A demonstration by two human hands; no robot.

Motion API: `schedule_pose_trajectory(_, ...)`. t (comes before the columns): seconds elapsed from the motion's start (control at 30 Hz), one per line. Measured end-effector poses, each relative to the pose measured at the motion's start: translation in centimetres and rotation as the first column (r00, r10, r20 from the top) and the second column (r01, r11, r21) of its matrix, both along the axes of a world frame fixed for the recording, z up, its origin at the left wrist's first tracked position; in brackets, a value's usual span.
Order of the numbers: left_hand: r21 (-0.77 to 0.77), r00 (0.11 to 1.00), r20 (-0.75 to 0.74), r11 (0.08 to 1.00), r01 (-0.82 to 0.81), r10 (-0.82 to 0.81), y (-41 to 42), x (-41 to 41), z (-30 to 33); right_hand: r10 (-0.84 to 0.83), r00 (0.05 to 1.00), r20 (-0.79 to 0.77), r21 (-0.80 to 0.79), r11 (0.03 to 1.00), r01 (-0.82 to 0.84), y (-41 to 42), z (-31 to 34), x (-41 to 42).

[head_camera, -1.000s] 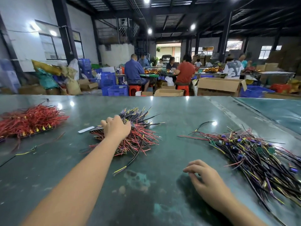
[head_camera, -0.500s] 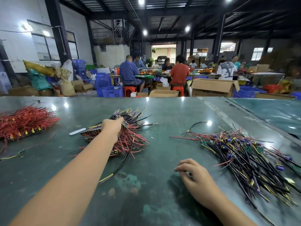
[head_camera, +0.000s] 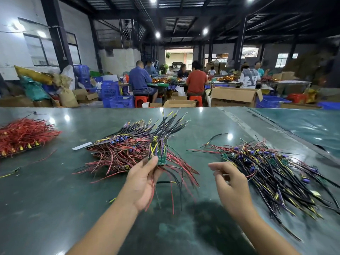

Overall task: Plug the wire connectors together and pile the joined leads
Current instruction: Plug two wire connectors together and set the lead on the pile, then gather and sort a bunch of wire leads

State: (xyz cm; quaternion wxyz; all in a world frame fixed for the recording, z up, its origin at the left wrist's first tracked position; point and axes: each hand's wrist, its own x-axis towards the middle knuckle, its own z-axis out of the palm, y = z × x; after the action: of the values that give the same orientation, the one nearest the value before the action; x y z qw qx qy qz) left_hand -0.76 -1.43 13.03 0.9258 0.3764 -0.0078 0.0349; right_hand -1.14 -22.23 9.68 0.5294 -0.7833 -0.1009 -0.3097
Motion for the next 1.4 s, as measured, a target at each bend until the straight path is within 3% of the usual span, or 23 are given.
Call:
schedule_pose_trajectory(0.13,-0.014,0.995,0.058,0.996,0.085,-0.084,-1.4,-0.9,-1.2,0.021,0.998,0.054,0.014,1.000,-0.022,1.2,0.9,-1.0)
schedule_pose_trajectory(0.2,0.027,0.995,0.065,0.997,0.068,-0.069,-1.9,-1.2,-1.7,0.000,0.998,0.070,-0.101,0.995,0.007,2.1,1.4,-1.6)
schedule_pose_trajectory(0.27,0.057,0.995,0.085,0.997,0.042,-0.047,-2.4,-1.7,-2.2,-0.010,1.000,-0.020,-0.298,0.955,0.004,3.0,1.4,-2.2)
schedule_pose_trajectory(0.33,0.081,0.994,0.107,0.996,0.026,-0.035,-3.1,-2.0,-2.6,0.007,0.984,-0.179,-0.389,0.918,-0.077,3.9,1.1,-2.6)
schedule_pose_trajectory(0.4,0.078,0.991,0.131,0.996,0.031,-0.041,-3.6,-2.2,-3.0,0.070,0.951,-0.301,-0.293,0.942,-0.162,4.4,0.7,-2.7)
schedule_pose_trajectory(0.47,0.062,0.989,0.136,0.997,0.047,-0.055,-3.7,-2.0,-3.4,0.261,0.904,-0.339,-0.017,0.959,-0.284,4.5,0.9,-2.7)
schedule_pose_trajectory(0.53,0.061,0.986,0.145,0.995,0.076,-0.084,-3.5,-1.9,-3.6,0.461,0.841,-0.284,0.221,0.885,-0.411,4.3,1.3,-2.7)
schedule_pose_trajectory(0.6,0.080,0.980,0.155,0.990,0.115,-0.127,-3.3,-1.9,-3.5,0.543,0.805,-0.240,0.302,0.829,-0.470,4.1,1.5,-2.8)
schedule_pose_trajectory(0.7,0.166,0.959,0.171,0.966,0.197,-0.225,-3.0,-1.9,-3.2,0.551,0.808,-0.209,0.301,0.823,-0.483,3.6,1.8,-2.6)
schedule_pose_trajectory(0.77,0.203,0.974,0.120,0.965,0.166,-0.193,-2.5,-1.6,-2.6,0.532,0.815,-0.230,0.261,0.840,-0.475,2.8,2.0,-2.5)
schedule_pose_trajectory(0.9,0.103,0.987,0.111,0.989,0.102,-0.114,-0.6,-0.8,-2.0,0.483,0.803,-0.348,0.129,0.873,-0.470,1.8,1.9,-2.3)
schedule_pose_trajectory(1.13,0.233,0.997,0.033,0.971,0.060,-0.070,-0.4,-0.9,-2.6,0.370,0.848,-0.380,0.066,0.925,-0.374,1.8,1.9,-2.2)
schedule_pose_trajectory(1.27,0.230,0.993,0.022,0.967,0.111,-0.120,-0.6,-1.0,-2.6,0.386,0.837,-0.388,0.102,0.920,-0.377,2.0,1.8,-2.3)
schedule_pose_trajectory(1.4,0.304,0.998,0.030,0.952,0.042,-0.054,-1.2,-1.2,-2.8,0.335,0.850,-0.407,0.137,0.942,-0.306,2.2,1.7,-2.1)
